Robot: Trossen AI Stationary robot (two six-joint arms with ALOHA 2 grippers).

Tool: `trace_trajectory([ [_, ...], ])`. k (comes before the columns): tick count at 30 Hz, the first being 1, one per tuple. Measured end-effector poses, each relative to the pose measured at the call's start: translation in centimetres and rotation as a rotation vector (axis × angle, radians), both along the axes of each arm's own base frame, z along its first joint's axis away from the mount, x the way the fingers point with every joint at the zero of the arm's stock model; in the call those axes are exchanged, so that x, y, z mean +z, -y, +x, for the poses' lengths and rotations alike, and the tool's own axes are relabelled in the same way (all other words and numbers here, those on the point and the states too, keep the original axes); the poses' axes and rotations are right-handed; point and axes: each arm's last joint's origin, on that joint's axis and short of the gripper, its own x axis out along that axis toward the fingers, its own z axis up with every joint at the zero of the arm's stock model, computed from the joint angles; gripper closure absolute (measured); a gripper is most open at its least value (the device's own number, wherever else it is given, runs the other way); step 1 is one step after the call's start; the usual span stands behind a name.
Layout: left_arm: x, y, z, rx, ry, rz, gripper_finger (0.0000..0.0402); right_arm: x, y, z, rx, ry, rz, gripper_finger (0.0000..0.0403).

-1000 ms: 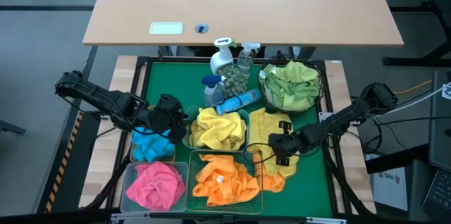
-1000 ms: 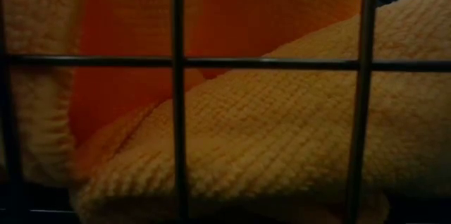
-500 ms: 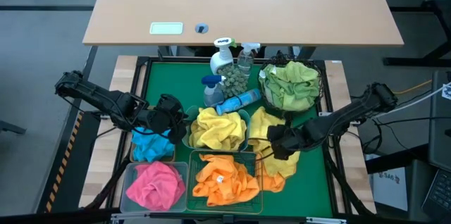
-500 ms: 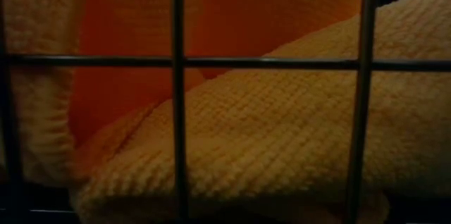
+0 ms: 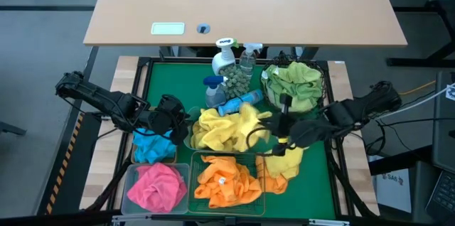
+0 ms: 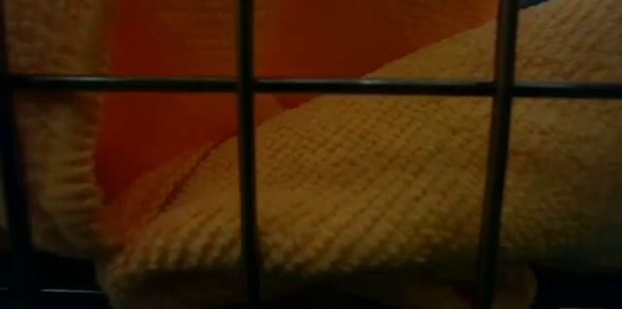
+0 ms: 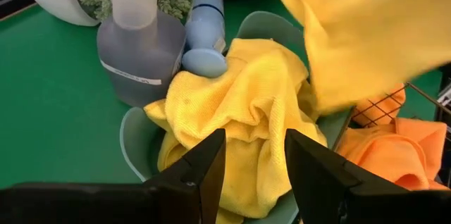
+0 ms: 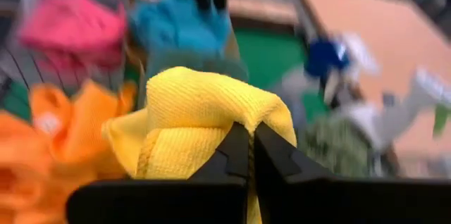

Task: Sort microfiber towel by color & place in baskets
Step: Put the yellow microfiber towel into the blue bin

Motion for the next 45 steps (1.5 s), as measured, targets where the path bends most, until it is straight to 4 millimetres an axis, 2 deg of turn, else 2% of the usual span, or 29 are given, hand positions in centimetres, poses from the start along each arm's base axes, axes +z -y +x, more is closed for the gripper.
trace_trajectory([
  [4, 0.0, 0.0, 0.0, 0.000, 0.000, 0.000, 0.0262, 2.1, -0.3, 0.6, 0.065, 0.140, -0.032, 0.0398],
  [9, 0.0, 0.0, 0.0, 0.000, 0.000, 0.000, 0.0262, 3.7, -0.2, 1.5, 0.131, 0.281, -0.065, 0.0400],
  [12, 0.0, 0.0, 0.0, 0.000, 0.000, 0.000, 0.0262, 4.0, 0.5, 2.0, 0.175, 0.297, -0.042, 0.0399],
  [15, 0.0, 0.0, 0.0, 0.000, 0.000, 0.000, 0.0262, 3.3, 1.7, 2.7, 0.173, 0.258, -0.035, 0.0399],
  [19, 0.0, 0.0, 0.0, 0.000, 0.001, 0.001, 0.0262, 0.9, 3.1, 3.8, 0.113, 0.155, -0.024, 0.0399],
  [25, 0.0, 0.0, 0.0, 0.000, 0.001, 0.001, 0.0262, -5.3, 4.6, 5.3, 0.047, -0.057, 0.014, 0.0399],
  [34, 0.0, 0.0, 0.0, 0.000, -0.002, 0.002, 0.0262, -14.2, 3.9, 7.5, 0.160, -0.226, 0.197, 0.0394],
  [40, 0.0, 0.0, 0.0, 0.000, -0.001, 0.002, 0.0262, -17.2, 3.5, 8.8, 0.175, -0.308, 0.211, 0.0394],
  [45, 0.0, 0.0, 0.0, 0.000, -0.002, 0.002, 0.0262, -18.1, 3.4, 9.2, 0.174, -0.328, 0.207, 0.0393],
])
